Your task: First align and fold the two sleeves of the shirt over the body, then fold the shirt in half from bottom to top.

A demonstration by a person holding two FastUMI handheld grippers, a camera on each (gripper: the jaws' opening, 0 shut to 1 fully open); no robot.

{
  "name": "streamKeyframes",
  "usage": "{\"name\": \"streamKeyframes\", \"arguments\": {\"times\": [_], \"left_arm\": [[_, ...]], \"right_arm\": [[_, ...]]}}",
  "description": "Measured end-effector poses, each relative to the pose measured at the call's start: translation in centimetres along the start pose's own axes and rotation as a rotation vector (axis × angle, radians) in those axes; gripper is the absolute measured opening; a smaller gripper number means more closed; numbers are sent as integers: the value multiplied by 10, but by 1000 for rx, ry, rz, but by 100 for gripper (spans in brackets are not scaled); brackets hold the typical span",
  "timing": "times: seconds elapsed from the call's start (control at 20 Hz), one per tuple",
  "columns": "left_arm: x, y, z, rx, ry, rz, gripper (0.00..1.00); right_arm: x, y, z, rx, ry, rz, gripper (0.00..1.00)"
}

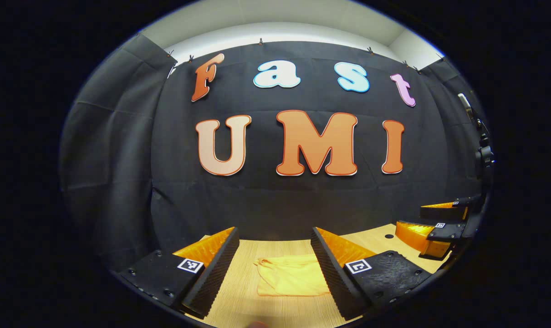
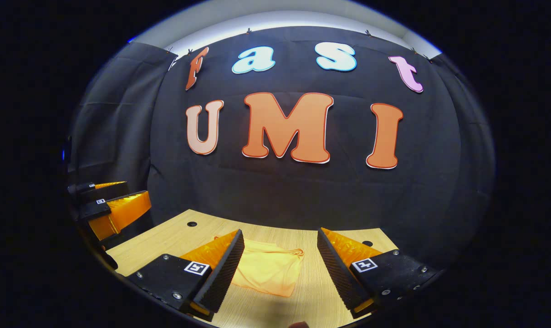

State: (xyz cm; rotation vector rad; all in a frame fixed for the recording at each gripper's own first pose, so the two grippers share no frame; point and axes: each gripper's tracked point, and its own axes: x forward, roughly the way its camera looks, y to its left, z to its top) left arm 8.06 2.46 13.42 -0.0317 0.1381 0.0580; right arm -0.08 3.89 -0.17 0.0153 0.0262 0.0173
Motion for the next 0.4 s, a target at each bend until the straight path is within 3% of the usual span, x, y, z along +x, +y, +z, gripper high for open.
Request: {"name": "streamKeyframes", "arguments": {"times": [0.25, 0.4], "left_arm": [[-17, -6, 3, 42, -11, 24, 95], [-32, -14, -8, 68, -5, 11, 98]], "right_arm": [[-25, -5, 15, 23, -91, 5, 98], [-36, -5, 5, -7, -86, 18, 98]]}}
